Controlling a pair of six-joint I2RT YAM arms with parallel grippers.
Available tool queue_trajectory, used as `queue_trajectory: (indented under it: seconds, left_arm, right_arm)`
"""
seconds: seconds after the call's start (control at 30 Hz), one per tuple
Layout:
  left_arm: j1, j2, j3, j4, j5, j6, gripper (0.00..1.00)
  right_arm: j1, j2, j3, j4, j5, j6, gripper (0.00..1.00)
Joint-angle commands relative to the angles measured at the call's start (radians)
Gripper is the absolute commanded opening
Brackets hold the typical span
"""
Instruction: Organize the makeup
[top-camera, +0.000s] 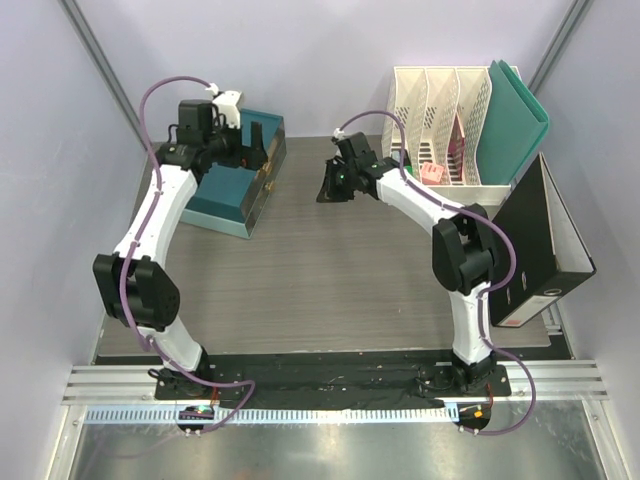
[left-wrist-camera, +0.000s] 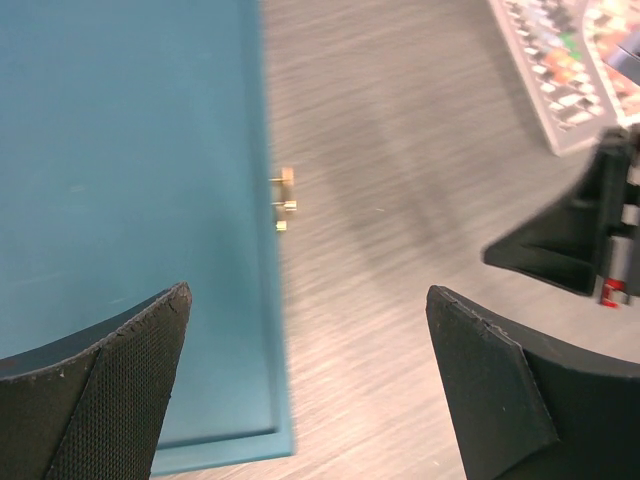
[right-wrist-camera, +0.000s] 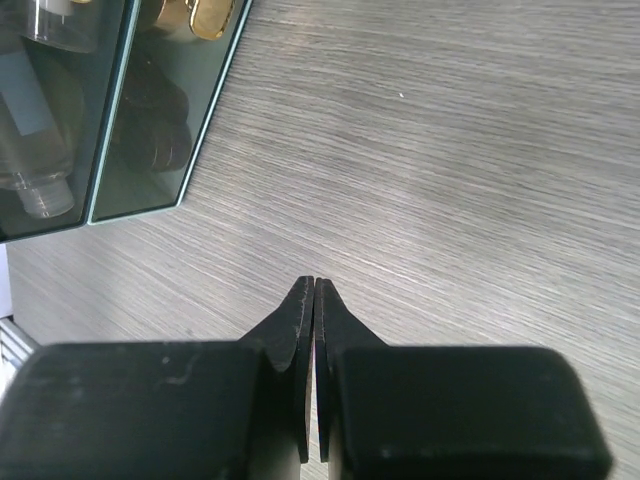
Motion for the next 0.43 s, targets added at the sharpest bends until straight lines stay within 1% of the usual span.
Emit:
queue_trajectory:
  seconds: [0.0, 0.13, 0.2, 0.23, 0.4]
  left_arm:
    - [-0.045, -0.035, -0.003, -0.009, 0.051, -0.005, 1.00]
    - [-0.095, -0.032, -0.011, -0.010, -0.029, -0.026, 1.00]
    - [-0.117, -0.031, -0.016, -0.009, -0.029, -0.016, 1.00]
    - [-0.120, -0.029, -0.019, -0.009, -0.002, -0.013, 1.00]
    - [-0.146, -0.023, -0.034, -0.003, 0.044, -0.003, 1.00]
  right_arm:
    - [-0.001, -0.095, -0.019, -0.025, 0.062, -0.038, 0.06]
    - [-0.001, -0.143, -0.077, -0.042, 0.115, -0.063, 0.06]
    - [-0.004, -0.163, -0.102, -0.048, 0.135, -0.072, 0.06]
    - [-0.007, -0.180, -0.126, -0.049, 0.139, -0.083, 0.06]
    - [-0.019, -0.223, -0.185, -0.052, 0.147, -0.093, 0.07]
